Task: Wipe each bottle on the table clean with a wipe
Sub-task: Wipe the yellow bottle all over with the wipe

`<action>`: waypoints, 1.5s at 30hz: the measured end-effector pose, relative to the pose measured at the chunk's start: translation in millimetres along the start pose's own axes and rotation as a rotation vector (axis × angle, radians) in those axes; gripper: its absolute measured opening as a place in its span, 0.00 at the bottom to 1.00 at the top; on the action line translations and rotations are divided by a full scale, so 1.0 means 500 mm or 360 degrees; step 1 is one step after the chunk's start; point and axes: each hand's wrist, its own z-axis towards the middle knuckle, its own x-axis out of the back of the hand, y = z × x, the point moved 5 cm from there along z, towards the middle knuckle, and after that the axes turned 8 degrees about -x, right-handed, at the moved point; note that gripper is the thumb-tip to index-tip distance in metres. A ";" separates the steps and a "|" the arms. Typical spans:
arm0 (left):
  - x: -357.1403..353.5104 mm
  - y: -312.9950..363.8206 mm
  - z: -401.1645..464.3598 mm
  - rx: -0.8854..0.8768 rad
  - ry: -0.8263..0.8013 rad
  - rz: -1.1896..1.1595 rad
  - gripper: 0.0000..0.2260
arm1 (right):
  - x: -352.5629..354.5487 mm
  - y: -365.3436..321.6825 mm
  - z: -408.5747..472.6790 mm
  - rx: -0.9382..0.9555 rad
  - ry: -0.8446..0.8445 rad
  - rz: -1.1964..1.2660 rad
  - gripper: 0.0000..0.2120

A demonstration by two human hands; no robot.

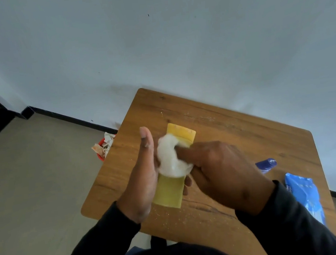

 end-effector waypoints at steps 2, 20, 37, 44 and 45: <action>0.000 -0.005 -0.001 0.0034 -0.0035 -0.0046 0.41 | -0.004 -0.010 -0.008 0.0016 -0.0041 -0.0008 0.13; -0.011 0.011 0.014 -0.0042 -0.0333 -0.0495 0.42 | 0.018 0.035 -0.009 0.0013 0.0159 0.0207 0.11; 0.001 0.020 0.030 0.0011 -0.0361 -0.0622 0.44 | 0.025 0.026 -0.003 0.0071 -0.0066 0.0494 0.14; 0.019 0.020 0.036 -0.0036 -0.0231 -0.0623 0.43 | 0.029 0.051 -0.007 -0.0027 -0.0042 0.0272 0.12; 0.021 0.019 0.036 -0.0028 -0.0216 -0.0609 0.43 | 0.023 0.038 -0.010 0.0020 -0.0117 0.0289 0.11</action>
